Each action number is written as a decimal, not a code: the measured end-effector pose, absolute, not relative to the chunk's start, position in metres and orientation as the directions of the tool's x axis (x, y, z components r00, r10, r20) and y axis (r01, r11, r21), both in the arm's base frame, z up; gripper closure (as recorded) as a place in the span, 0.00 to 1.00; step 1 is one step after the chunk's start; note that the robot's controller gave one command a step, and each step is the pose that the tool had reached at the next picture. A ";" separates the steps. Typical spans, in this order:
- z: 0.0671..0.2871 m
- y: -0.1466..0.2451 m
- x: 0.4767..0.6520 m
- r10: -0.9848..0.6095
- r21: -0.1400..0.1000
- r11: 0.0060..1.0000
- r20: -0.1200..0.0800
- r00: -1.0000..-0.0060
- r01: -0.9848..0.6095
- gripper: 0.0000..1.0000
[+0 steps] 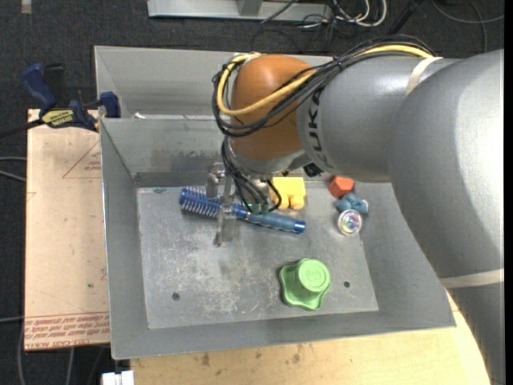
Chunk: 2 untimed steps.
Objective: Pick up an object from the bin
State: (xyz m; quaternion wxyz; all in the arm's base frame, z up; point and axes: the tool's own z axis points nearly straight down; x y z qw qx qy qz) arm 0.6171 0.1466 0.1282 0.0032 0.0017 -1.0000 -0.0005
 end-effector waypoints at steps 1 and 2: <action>0.066 0.132 0.644 0.031 0.001 1.000 0.001 -1.000 0.031 0.00; 0.069 0.133 0.645 0.030 0.002 1.000 -0.001 -1.000 0.030 1.00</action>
Offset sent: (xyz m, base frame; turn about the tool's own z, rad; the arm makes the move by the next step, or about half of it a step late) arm 0.0275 -0.0147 -0.0582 0.0326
